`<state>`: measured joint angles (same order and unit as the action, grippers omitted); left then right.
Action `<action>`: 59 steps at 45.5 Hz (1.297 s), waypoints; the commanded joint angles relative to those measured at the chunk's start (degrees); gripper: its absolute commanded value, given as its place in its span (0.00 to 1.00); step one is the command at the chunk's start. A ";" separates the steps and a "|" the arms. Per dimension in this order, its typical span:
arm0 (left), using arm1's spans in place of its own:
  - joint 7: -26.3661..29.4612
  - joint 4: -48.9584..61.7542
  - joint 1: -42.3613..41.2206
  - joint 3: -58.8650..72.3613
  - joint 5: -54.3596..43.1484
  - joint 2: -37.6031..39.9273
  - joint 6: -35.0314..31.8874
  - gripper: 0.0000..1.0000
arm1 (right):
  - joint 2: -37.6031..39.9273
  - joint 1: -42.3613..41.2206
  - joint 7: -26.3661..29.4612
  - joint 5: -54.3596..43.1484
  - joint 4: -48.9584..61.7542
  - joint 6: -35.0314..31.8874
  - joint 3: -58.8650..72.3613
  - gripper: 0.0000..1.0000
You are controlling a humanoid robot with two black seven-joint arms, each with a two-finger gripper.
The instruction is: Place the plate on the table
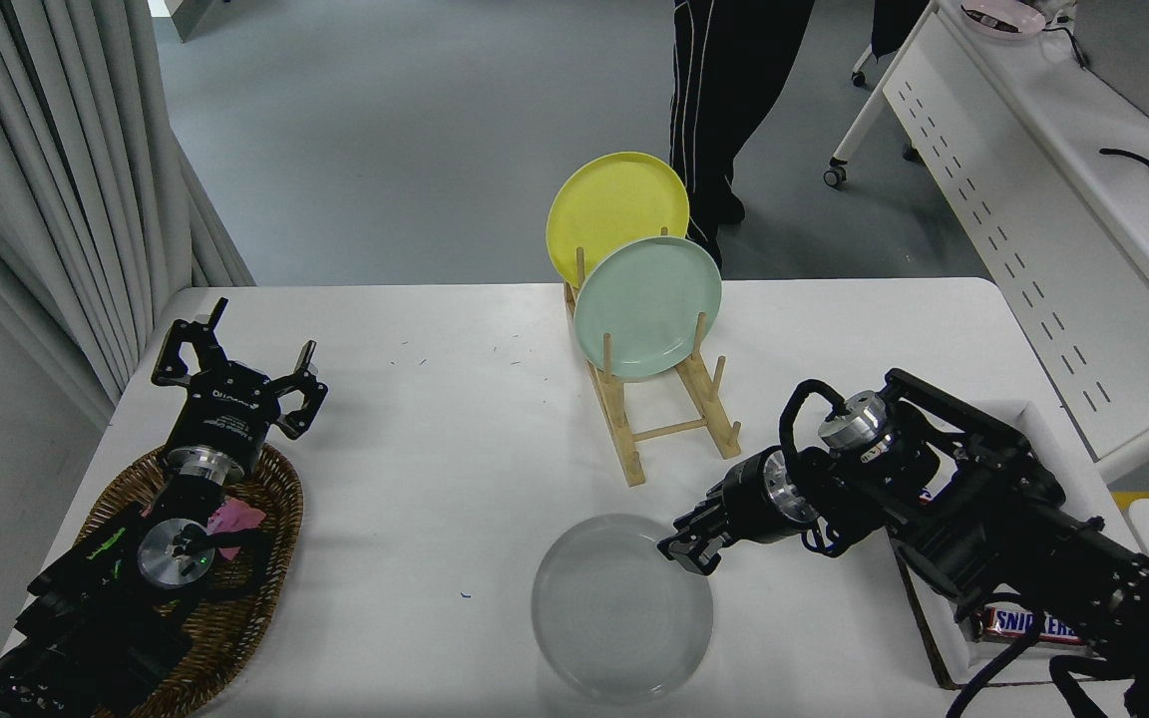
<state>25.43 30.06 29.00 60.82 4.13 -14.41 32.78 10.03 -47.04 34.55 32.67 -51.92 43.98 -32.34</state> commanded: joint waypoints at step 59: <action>0.06 0.00 0.00 0.00 0.00 0.00 0.00 1.00 | 1.92 8.89 -46.40 -21.59 -11.01 -47.32 -24.96 1.00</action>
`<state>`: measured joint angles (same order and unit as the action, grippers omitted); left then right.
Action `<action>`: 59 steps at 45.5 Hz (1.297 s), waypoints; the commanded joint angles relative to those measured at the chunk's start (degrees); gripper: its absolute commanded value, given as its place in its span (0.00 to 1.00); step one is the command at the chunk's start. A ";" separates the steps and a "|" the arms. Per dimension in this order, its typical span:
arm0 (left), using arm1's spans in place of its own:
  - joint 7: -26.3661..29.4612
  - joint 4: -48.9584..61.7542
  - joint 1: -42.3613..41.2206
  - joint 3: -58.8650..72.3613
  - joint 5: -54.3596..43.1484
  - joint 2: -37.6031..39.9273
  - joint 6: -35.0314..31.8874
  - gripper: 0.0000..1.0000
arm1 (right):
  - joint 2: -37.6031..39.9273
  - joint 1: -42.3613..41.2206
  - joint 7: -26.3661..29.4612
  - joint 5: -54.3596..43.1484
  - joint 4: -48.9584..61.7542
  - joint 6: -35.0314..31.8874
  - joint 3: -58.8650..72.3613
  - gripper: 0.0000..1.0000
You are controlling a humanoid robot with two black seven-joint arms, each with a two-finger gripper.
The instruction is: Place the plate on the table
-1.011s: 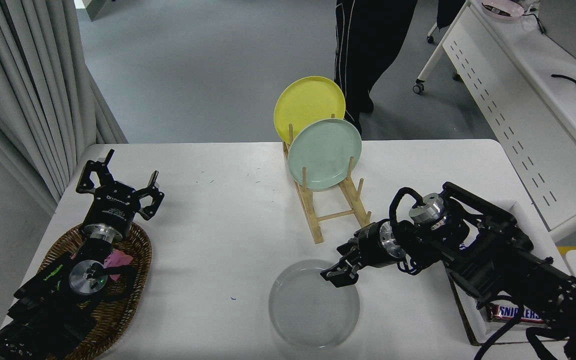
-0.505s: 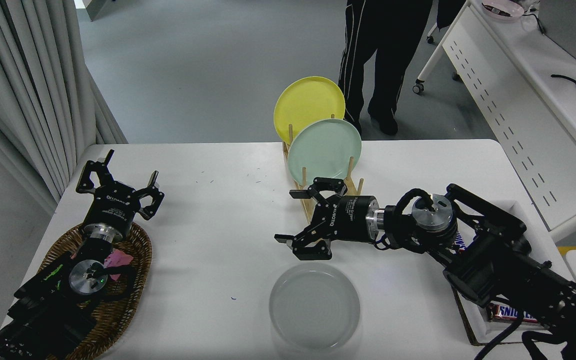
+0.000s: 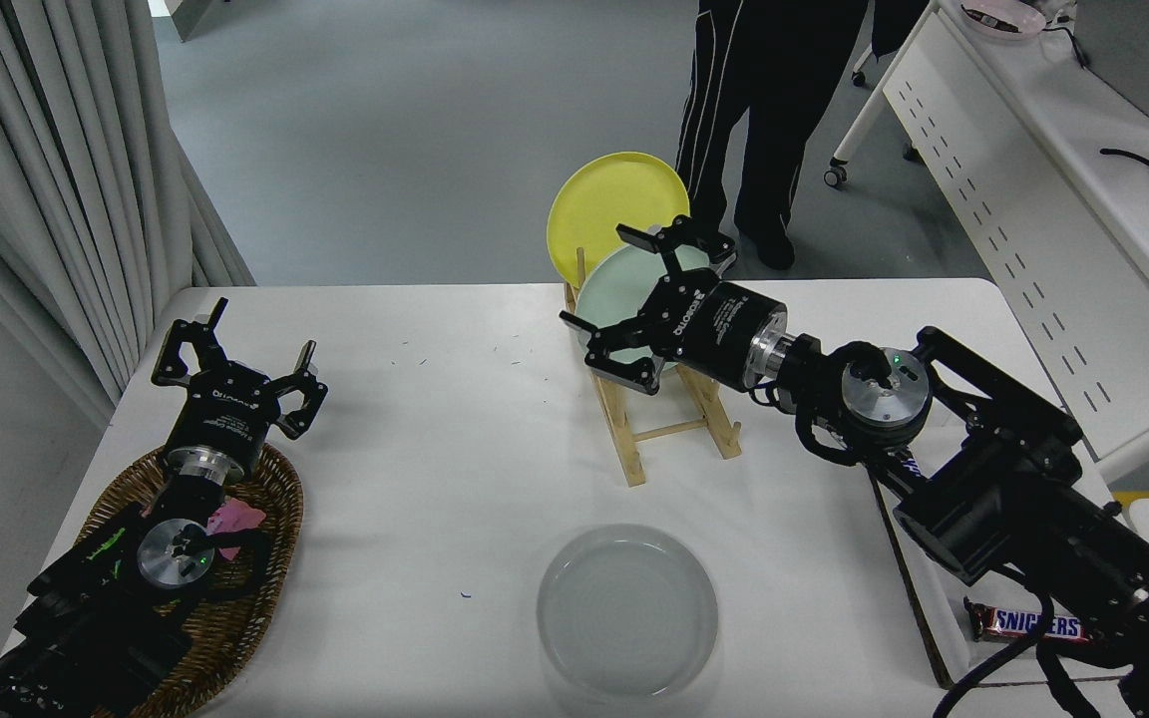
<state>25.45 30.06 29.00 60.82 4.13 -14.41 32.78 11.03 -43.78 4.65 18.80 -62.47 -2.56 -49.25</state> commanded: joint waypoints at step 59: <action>0.04 0.00 0.00 0.00 0.00 0.00 0.00 1.00 | 5.41 23.83 -21.70 -19.86 13.16 -6.92 -19.22 1.00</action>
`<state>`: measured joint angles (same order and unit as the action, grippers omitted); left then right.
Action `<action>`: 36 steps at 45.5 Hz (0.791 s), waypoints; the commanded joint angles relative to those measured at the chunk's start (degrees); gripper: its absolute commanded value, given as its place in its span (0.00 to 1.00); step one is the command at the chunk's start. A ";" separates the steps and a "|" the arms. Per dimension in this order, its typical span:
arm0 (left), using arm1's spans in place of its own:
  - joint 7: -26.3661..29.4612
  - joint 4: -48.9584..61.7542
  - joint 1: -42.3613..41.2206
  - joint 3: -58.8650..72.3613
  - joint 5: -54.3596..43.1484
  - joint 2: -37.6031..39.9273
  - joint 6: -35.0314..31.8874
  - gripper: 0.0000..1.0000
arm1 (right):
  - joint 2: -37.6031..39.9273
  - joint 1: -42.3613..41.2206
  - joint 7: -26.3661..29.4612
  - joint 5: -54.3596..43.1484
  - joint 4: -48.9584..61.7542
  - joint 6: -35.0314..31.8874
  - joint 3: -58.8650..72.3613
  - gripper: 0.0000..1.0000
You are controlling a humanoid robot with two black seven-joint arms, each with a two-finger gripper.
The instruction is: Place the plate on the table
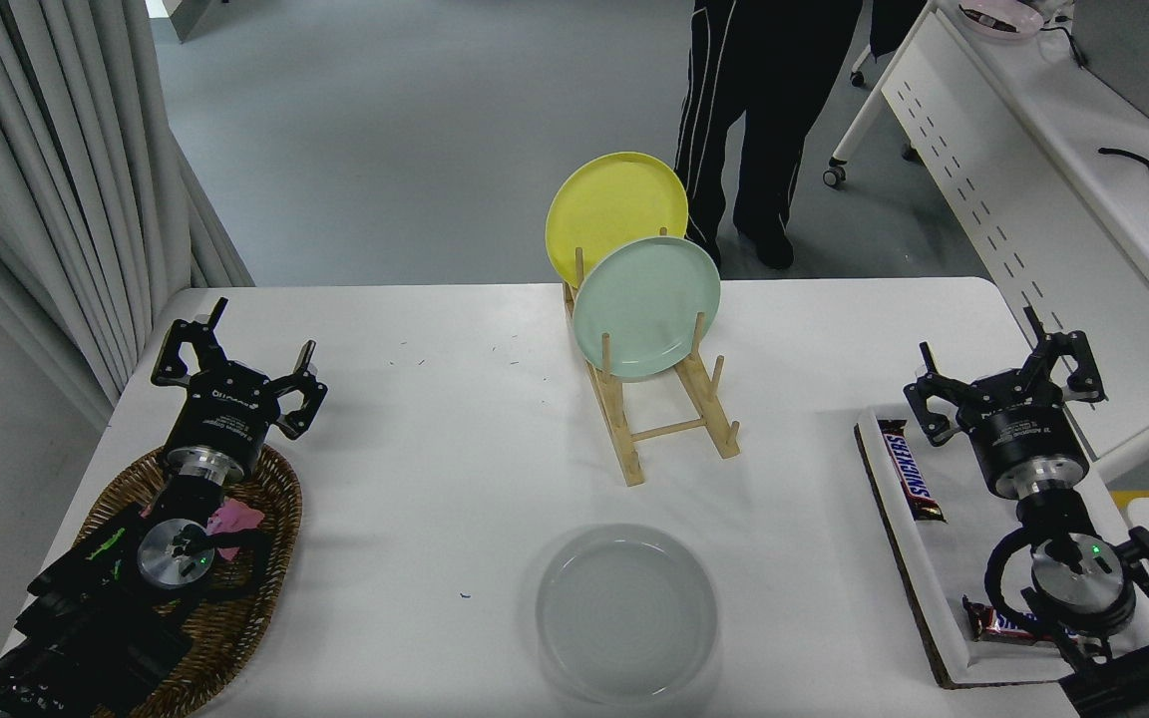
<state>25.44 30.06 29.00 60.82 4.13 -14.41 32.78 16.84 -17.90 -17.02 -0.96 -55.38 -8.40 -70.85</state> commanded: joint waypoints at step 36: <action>0.05 0.00 0.00 0.00 0.00 0.00 0.00 1.00 | -1.63 -2.49 -0.03 -0.10 5.72 -5.39 5.37 1.00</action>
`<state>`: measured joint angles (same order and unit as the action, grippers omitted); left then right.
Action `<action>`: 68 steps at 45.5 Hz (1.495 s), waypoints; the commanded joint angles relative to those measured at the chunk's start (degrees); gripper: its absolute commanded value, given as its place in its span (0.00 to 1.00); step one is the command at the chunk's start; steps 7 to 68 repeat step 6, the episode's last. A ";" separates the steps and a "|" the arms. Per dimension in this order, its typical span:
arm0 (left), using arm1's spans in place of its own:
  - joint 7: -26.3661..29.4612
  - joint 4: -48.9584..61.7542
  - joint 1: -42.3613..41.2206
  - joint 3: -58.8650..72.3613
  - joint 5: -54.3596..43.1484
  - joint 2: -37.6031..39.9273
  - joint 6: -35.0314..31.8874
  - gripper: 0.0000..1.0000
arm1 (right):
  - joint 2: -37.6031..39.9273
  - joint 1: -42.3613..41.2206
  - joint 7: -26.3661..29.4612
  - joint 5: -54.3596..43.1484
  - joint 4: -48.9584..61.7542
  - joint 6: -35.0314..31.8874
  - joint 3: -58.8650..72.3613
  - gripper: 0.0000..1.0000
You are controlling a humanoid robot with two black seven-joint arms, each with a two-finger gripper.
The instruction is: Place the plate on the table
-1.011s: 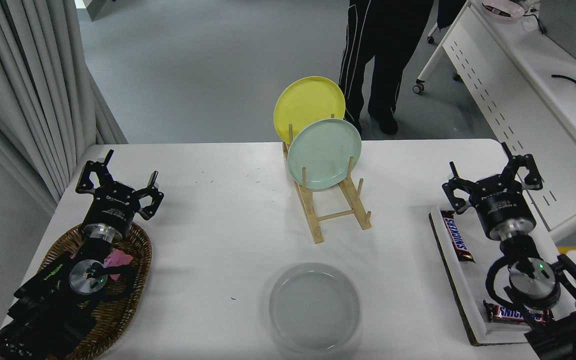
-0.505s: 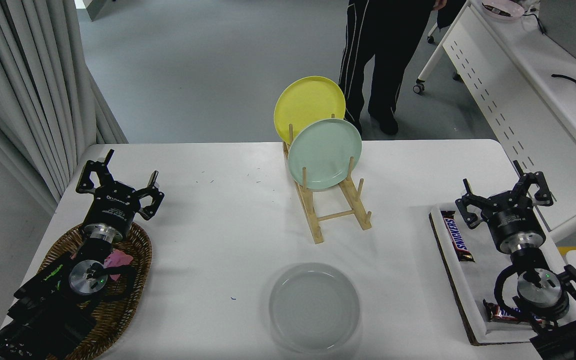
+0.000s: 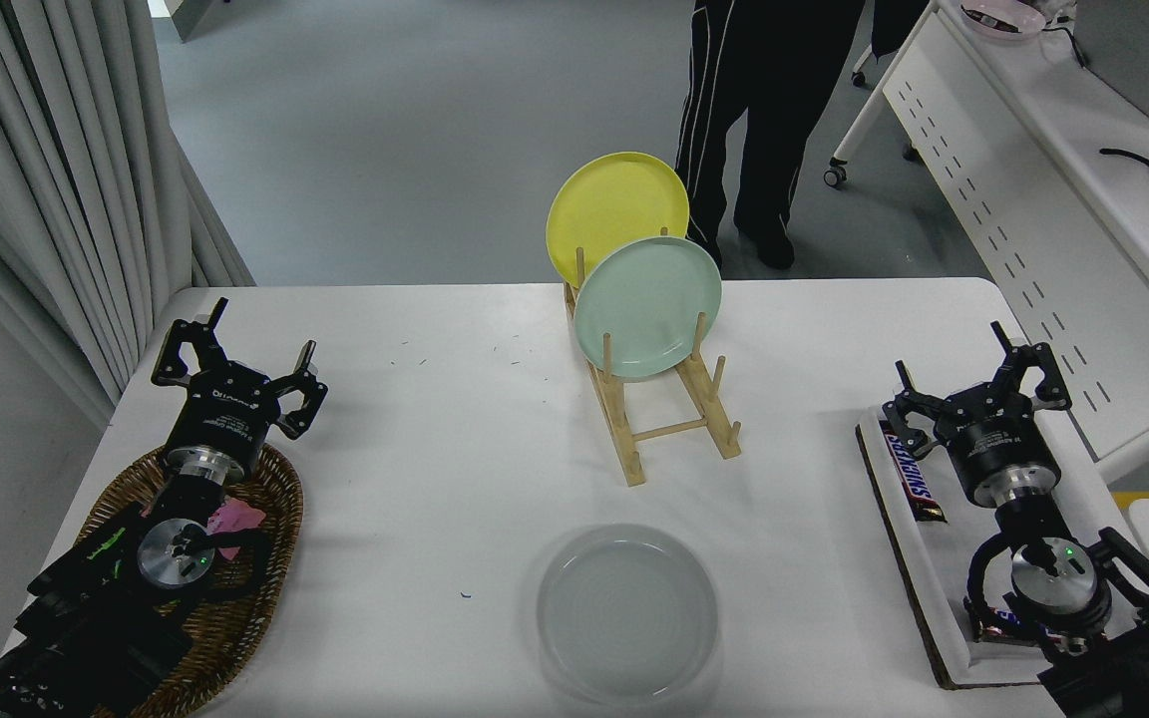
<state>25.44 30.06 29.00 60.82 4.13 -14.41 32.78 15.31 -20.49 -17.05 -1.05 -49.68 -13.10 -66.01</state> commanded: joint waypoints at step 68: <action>-0.04 0.00 0.00 0.00 0.00 0.00 0.00 1.00 | -0.28 -0.25 0.00 0.00 0.02 -0.97 0.53 1.00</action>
